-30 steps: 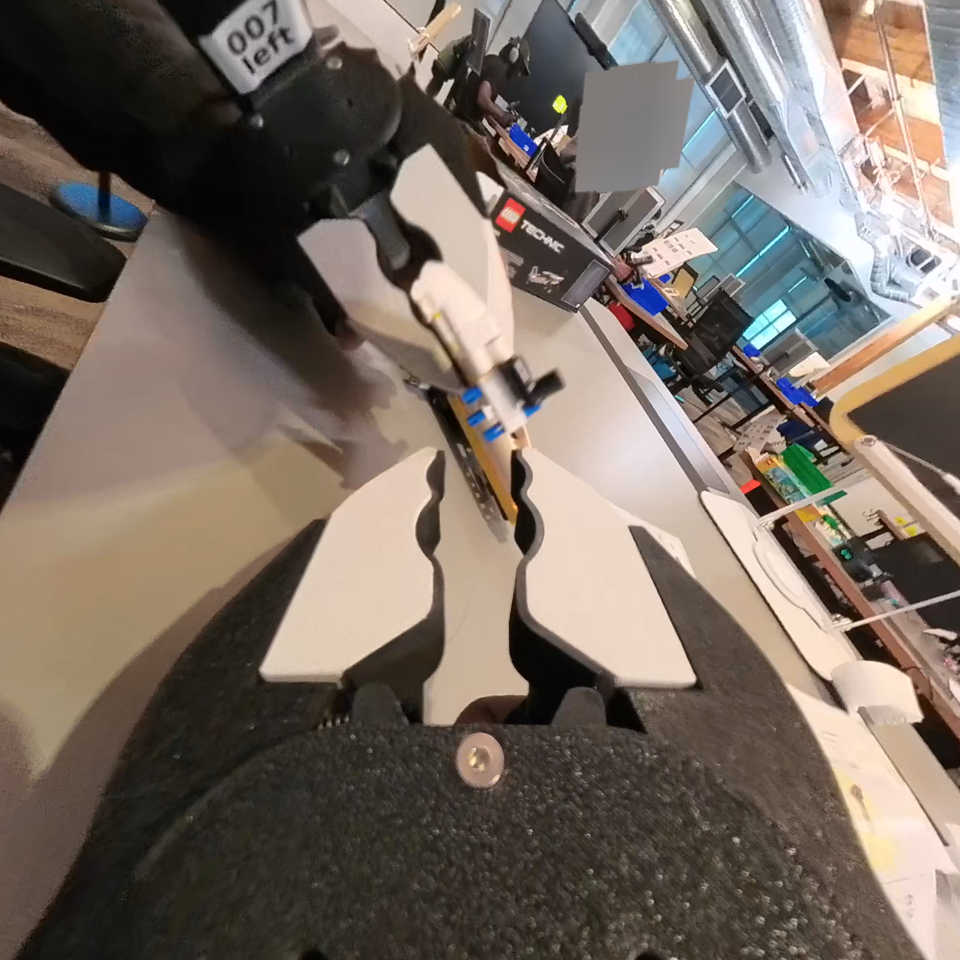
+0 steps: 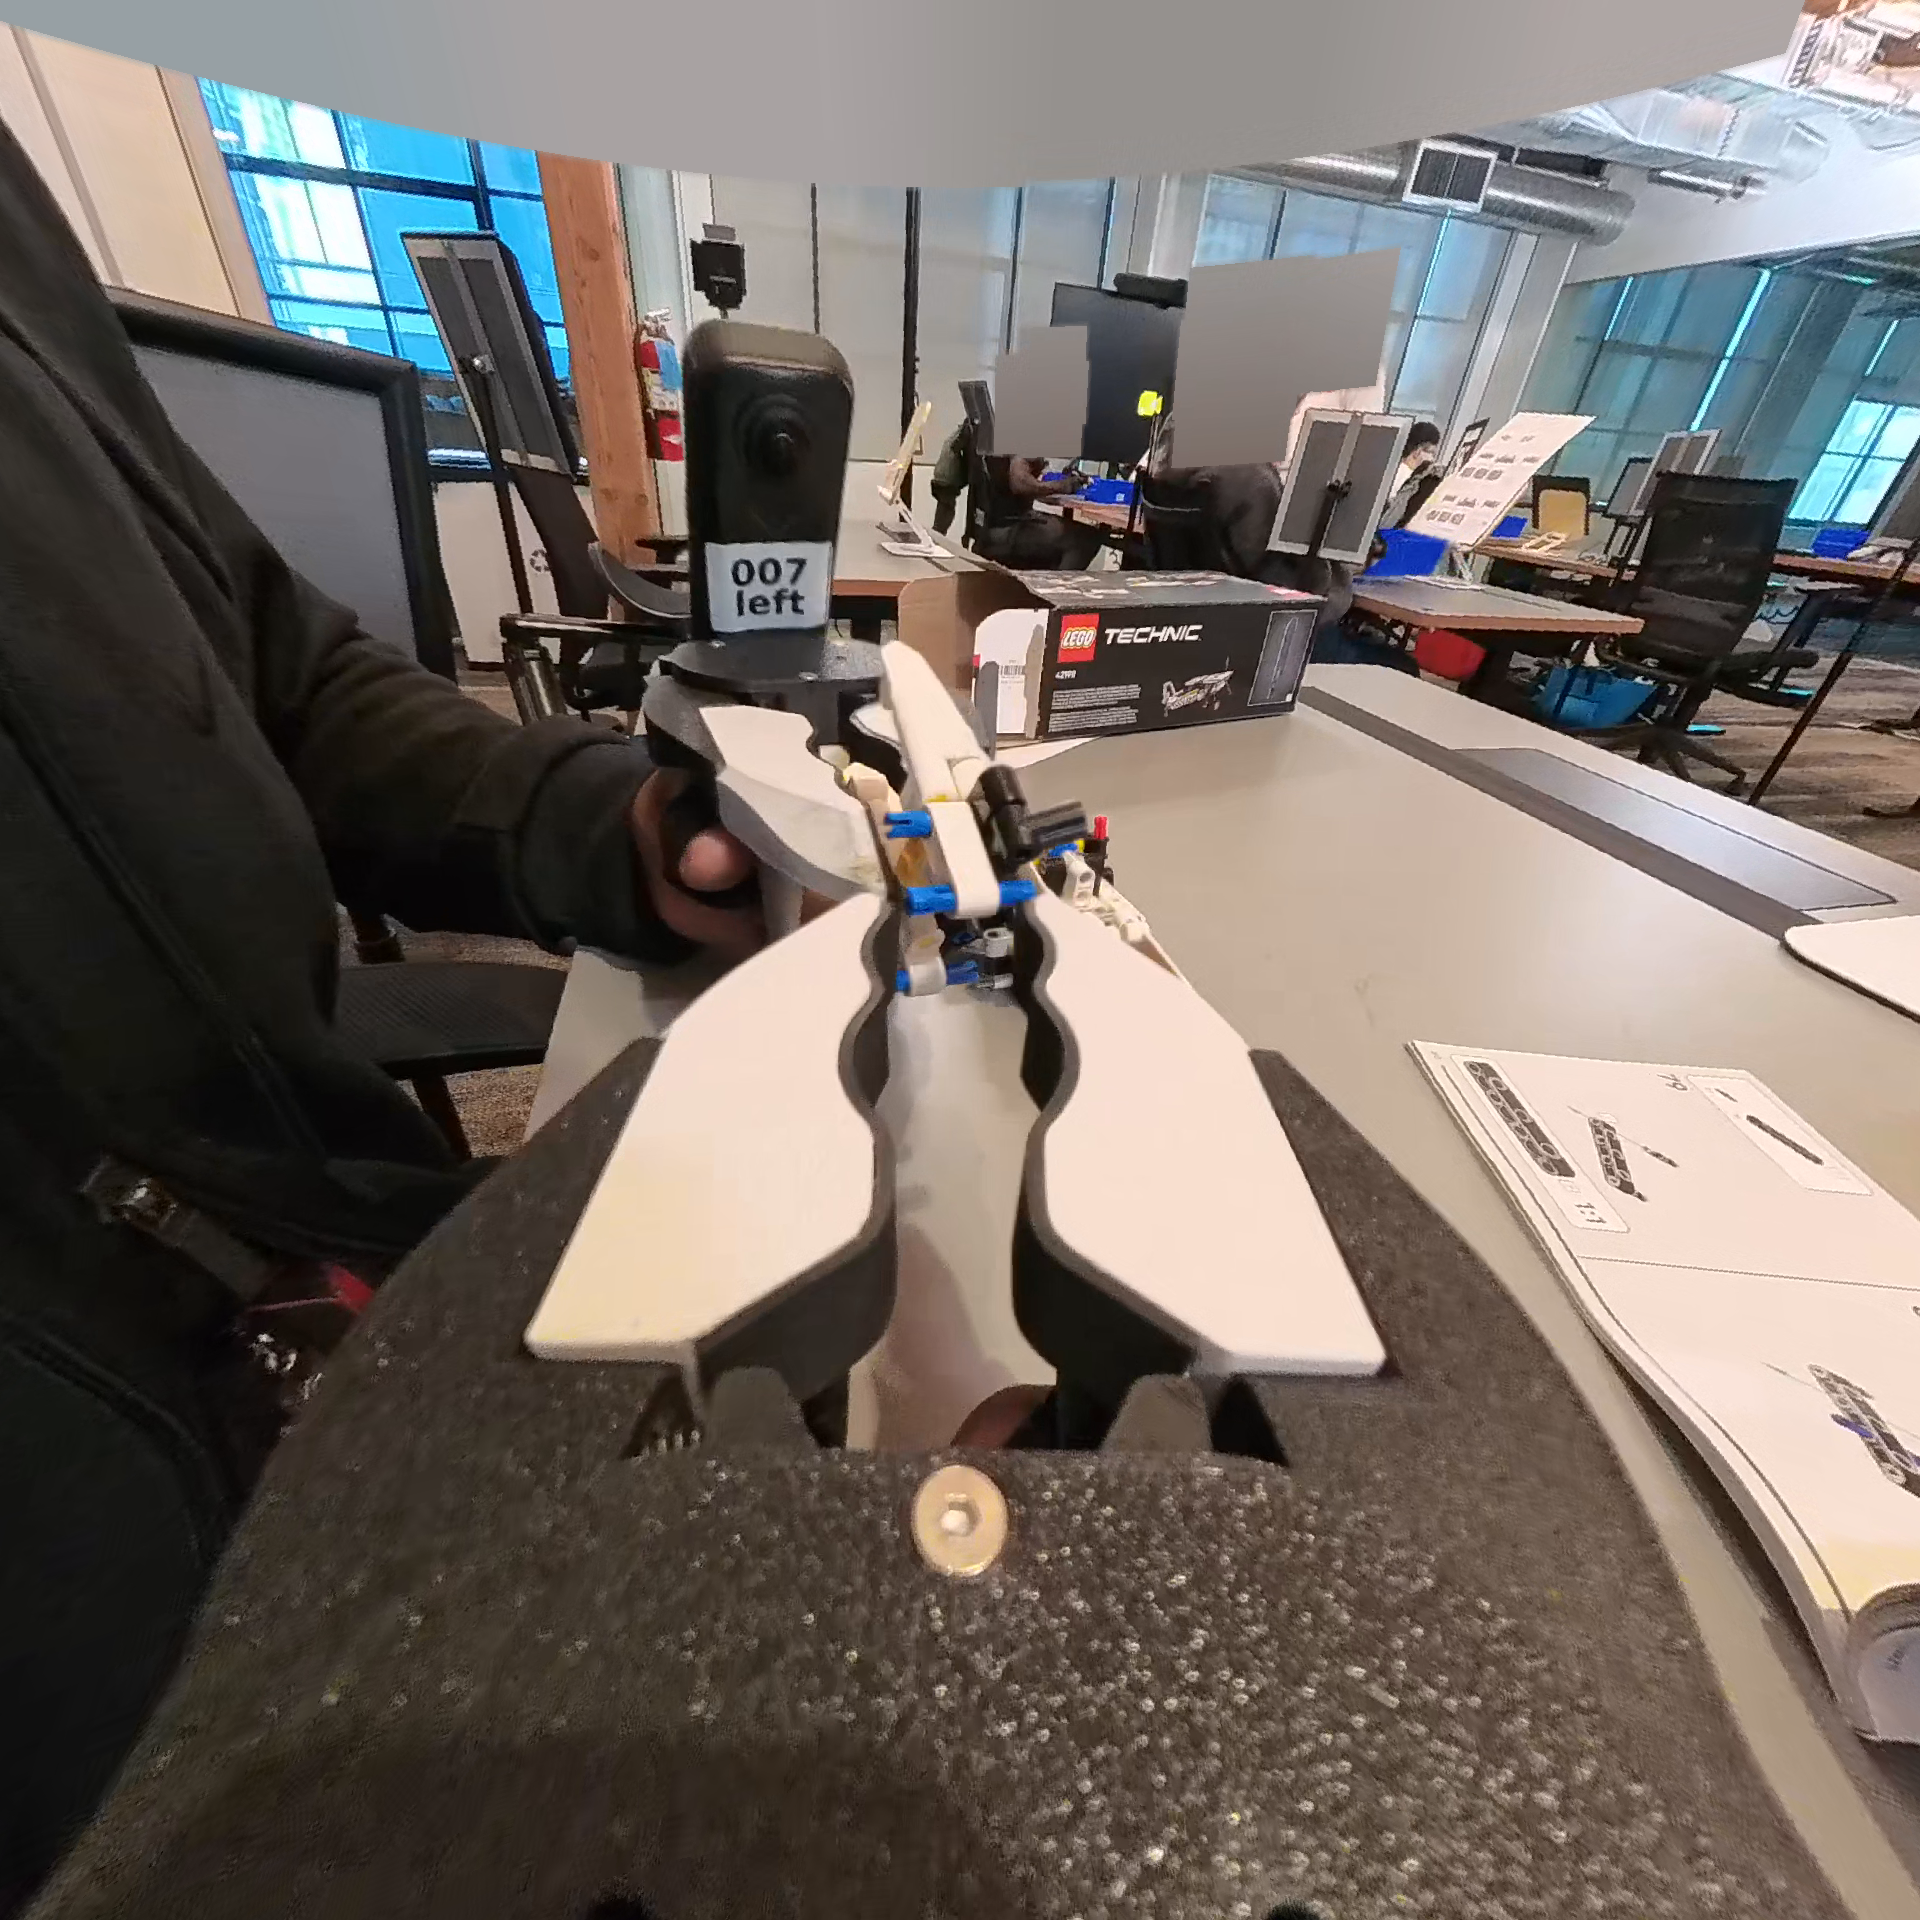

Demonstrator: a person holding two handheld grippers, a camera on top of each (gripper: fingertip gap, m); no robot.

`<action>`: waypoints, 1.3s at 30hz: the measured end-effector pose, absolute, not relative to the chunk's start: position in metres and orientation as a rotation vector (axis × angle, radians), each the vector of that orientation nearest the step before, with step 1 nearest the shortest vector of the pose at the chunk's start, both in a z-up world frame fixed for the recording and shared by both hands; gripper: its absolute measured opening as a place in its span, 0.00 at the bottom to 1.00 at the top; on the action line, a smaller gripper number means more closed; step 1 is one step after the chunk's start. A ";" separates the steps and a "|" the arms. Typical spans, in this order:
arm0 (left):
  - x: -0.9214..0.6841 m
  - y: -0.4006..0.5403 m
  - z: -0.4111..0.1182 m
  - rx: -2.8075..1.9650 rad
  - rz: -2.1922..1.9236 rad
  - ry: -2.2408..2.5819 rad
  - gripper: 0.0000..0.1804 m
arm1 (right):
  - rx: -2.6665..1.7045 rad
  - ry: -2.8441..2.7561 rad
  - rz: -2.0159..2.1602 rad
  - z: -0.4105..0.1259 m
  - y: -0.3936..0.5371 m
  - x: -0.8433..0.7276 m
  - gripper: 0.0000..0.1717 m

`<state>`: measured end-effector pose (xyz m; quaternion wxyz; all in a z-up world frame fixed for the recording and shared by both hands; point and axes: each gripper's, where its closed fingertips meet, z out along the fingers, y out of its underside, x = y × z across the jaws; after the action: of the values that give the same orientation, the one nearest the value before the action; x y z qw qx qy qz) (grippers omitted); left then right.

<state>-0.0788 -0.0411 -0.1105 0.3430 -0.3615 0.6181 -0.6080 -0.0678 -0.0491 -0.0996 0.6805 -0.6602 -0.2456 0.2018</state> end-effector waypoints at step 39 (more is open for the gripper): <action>-0.092 -0.035 -0.134 -0.897 -1.469 1.832 0.10 | -1.660 -0.443 0.227 -0.123 -0.042 -0.076 0.05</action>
<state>-0.0918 -0.0351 -0.1335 0.3088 -0.3393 0.6932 -0.5559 -0.0762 -0.0418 -0.1231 0.6476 -0.7299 -0.1949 0.0999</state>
